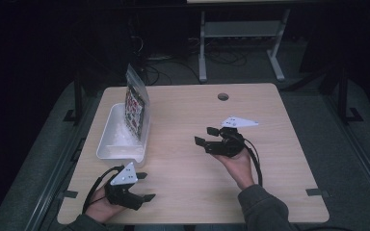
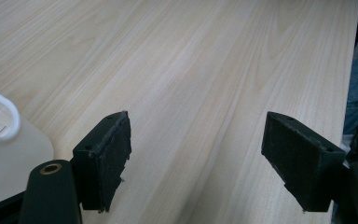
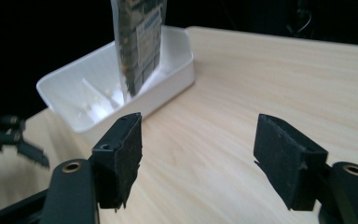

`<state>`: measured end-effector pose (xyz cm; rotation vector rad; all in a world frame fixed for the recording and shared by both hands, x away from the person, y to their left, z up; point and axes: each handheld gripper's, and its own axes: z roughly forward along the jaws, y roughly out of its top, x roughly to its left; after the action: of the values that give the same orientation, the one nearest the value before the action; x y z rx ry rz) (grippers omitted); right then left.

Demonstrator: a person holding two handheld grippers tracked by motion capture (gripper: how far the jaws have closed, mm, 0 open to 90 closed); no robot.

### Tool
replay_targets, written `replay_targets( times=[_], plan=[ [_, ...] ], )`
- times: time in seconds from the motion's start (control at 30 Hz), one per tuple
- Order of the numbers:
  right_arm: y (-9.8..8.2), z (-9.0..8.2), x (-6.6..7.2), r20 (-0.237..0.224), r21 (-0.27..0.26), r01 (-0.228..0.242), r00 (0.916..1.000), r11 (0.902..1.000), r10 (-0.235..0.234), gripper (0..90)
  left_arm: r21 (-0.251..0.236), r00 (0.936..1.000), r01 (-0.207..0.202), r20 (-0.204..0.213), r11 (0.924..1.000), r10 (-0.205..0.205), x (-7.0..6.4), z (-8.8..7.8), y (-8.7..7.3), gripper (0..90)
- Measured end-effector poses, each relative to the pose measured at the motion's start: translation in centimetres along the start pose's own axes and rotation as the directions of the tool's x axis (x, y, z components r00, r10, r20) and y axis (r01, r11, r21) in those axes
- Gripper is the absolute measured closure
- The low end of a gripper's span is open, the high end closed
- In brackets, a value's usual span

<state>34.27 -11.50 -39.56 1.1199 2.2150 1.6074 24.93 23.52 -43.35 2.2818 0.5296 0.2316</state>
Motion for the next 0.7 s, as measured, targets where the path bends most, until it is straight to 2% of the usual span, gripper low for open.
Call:
replay_targets(
  times=[0.3,0.33,0.4,0.7],
  plan=[
    [-1.3,-2.1,-1.3,-0.011,0.027,-0.008,0.9999,0.9996,0.008,30.4,0.009,1.0,0.002,0.0,1.0,-0.002,0.1,0.2,0.0,23.0],
    [-1.5,-2.5,-1.5,-0.016,0.062,-0.019,0.9997,0.9979,0.02,28.5,0.01,1.0,0.003,0.0,0.9999,-0.003,0.1,0.3,0.0,22.7],
    [-1.6,-2.7,-1.6,-0.021,0.07,-0.023,0.9995,0.9973,0.025,28.5,0.01,1.0,0.002,0.0,0.9999,-0.002,0.1,0.3,0.1,22.7],
    [-3.4,-4.9,-2.1,-0.018,0.084,-0.026,0.9995,0.9962,0.027,28.8,0.008,1.0,0.008,0.0,0.9999,-0.008,0.2,0.4,0.2,22.6]
  ],
)
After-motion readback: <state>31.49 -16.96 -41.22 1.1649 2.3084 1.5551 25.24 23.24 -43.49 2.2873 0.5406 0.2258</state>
